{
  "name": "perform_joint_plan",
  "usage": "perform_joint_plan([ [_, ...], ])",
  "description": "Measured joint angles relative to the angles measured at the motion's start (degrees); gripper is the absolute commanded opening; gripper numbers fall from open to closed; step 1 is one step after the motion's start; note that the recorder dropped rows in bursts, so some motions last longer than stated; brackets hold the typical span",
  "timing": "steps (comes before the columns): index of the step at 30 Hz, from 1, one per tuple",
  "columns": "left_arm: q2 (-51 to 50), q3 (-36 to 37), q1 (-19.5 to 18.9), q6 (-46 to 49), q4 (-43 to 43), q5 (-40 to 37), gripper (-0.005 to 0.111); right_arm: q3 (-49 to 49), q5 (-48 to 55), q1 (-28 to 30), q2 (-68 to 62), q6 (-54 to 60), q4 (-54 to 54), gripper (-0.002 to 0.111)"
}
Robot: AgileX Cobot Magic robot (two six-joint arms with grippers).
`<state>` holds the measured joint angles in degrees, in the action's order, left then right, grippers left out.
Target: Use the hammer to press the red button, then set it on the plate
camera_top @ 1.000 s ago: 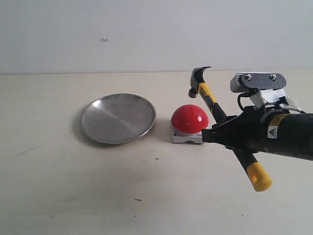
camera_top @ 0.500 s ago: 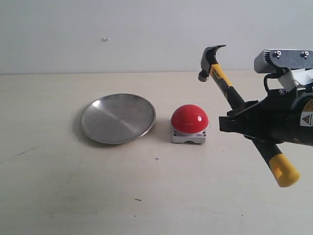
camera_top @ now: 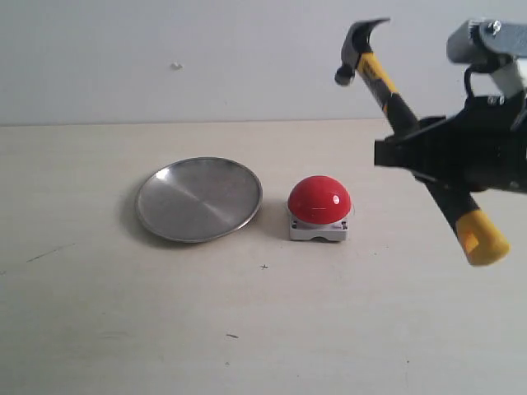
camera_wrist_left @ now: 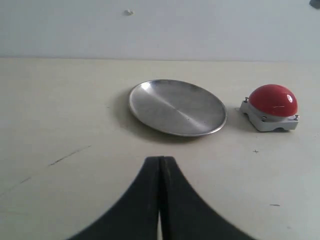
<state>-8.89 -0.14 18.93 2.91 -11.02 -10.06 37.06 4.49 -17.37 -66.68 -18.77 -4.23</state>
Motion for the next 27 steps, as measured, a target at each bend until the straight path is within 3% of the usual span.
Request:
perform_joint_plan([
  [9,0.0,0.0,0.0,0.0,0.0,0.0,0.0,4.92,7.24,0.0,7.37,0.24,0.0,0.0],
  [18,0.0,0.0,0.0,0.0,0.0,0.0,0.0,4.92,17.76,0.0,4.15,2.53,0.04,0.0],
  [27,0.0,0.0,0.0,0.0,0.0,0.0,0.0,2.19,9.36,0.0,-5.82,3.39,0.14,0.0],
])
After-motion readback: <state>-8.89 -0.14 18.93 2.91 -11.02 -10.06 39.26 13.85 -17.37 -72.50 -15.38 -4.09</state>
